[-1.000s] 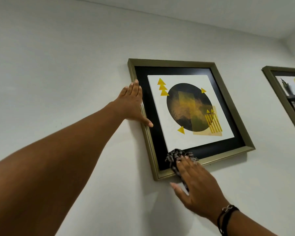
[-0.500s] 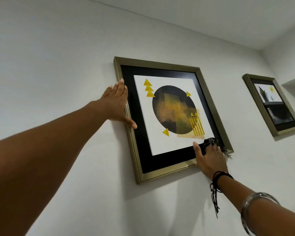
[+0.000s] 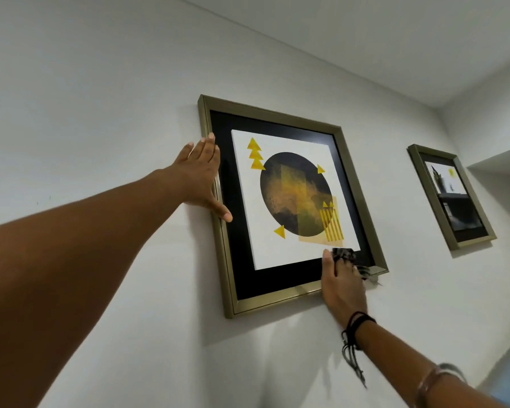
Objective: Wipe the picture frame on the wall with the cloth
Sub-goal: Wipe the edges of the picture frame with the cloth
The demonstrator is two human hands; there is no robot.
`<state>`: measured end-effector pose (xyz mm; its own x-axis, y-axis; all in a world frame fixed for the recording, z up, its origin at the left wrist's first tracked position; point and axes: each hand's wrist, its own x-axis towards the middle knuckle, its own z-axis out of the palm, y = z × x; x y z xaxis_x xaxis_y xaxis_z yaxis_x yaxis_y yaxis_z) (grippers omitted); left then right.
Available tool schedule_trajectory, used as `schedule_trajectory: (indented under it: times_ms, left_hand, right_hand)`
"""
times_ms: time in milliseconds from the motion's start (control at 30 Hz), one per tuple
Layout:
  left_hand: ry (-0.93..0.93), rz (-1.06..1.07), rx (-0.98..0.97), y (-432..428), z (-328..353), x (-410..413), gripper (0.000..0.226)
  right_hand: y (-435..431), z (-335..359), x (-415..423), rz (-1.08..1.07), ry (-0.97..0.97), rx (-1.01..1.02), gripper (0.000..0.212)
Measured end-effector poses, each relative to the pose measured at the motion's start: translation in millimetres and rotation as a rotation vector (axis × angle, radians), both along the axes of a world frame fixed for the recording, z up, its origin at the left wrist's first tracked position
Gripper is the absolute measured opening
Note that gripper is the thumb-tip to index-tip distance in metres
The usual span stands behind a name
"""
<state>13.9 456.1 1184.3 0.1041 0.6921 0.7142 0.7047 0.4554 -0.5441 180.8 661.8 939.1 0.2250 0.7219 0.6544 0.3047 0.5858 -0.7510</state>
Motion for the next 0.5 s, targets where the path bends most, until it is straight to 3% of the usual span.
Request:
schedule_trajectory:
  times_ms: [100,267,500]
  left_hand:
    - [-0.006,-0.01,0.004,-0.8,-0.6,1.5,0.157]
    - [-0.001,0.008,0.019,-2.1,-0.6,3.2,0.158]
    - [-0.007,0.021,-0.016,-5.0,-0.8,1.6,0.151]
  right_hand:
    - [-63.4,-11.6,-39.6,-0.011,-0.059,0.155,0.092]
    - [-141.5,-20.7,-90.3,0.058,-0.113,0.185,0.074]
    - [-182.4,-28.5,-124.8,0.146,-0.121,0.287,0.094]
